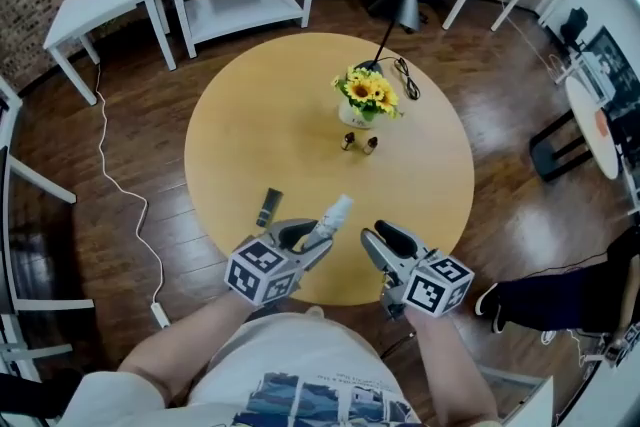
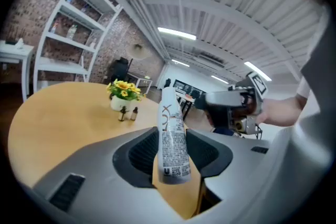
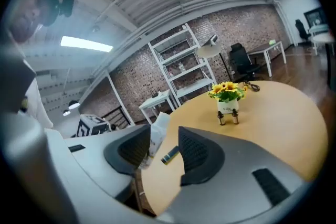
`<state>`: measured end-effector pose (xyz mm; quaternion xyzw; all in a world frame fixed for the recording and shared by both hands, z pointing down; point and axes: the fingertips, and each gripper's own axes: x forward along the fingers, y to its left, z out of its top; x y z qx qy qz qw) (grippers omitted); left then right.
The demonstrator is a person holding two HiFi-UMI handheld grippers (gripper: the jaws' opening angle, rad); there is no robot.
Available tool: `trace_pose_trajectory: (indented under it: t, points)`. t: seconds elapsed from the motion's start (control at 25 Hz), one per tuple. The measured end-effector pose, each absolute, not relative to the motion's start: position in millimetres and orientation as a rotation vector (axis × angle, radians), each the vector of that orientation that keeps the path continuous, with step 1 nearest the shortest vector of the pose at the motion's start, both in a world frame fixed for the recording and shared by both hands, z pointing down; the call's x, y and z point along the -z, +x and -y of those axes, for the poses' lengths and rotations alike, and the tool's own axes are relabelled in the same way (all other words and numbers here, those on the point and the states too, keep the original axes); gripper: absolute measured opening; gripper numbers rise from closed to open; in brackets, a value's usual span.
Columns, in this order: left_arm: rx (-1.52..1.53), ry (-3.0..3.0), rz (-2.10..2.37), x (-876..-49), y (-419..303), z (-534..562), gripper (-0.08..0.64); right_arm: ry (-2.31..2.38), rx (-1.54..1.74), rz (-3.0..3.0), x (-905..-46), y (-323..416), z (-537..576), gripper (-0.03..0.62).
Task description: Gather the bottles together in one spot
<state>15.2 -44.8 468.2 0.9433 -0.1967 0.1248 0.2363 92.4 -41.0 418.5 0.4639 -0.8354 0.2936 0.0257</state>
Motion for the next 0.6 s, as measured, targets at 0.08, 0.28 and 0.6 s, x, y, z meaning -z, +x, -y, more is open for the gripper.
trace_pose_trajectory:
  t: [0.08, 0.28, 0.6]
  points:
    - [-0.349, 2.684, 0.487, -455, 34, 29, 0.173, 1.401, -1.023, 2.652, -409, 90, 48, 0.195]
    - [-0.368, 2.806, 0.433, -449, 58, -1, 0.175, 1.299, -1.241, 2.747, -404, 93, 43, 0.195]
    - [-0.412, 2.783, 0.468, -468, 60, -13, 0.178, 1.203, -1.141, 2.749, -414, 93, 28, 0.126]
